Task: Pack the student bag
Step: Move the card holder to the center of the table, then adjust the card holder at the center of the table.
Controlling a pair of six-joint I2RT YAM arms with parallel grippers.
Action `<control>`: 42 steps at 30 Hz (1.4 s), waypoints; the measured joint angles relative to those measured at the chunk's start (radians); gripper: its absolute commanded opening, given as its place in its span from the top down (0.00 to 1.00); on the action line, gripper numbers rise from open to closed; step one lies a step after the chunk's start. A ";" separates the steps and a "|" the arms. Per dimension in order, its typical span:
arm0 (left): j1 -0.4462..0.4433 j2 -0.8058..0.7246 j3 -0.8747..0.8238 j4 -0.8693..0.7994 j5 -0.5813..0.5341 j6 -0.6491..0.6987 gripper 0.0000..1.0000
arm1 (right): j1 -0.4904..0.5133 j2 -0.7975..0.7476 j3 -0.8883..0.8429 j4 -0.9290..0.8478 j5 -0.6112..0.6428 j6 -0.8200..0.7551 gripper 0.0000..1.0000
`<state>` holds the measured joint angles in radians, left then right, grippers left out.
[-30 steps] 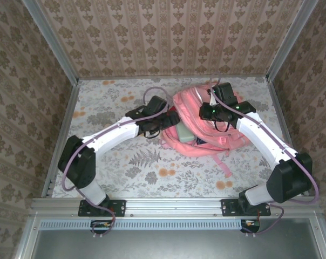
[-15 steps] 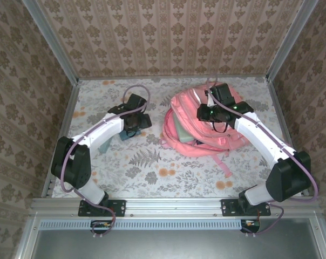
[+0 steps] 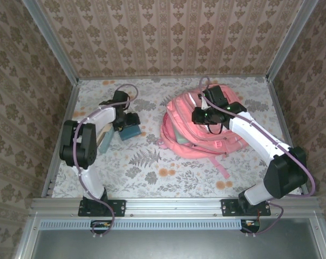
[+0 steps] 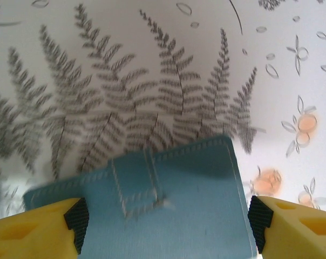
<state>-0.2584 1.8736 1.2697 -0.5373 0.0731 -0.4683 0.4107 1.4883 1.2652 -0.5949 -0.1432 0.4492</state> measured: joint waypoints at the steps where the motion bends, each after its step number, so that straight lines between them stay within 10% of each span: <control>1: 0.009 0.018 0.007 0.006 0.011 0.005 0.19 | 0.000 0.000 0.002 -0.002 0.000 0.000 0.88; 42: -0.152 -0.299 -0.388 0.073 0.105 -0.140 0.10 | 0.005 0.050 0.049 -0.025 0.004 -0.003 0.89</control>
<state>-0.4107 1.5745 0.8818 -0.4644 0.1783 -0.6086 0.4156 1.5383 1.3140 -0.6197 -0.1390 0.4458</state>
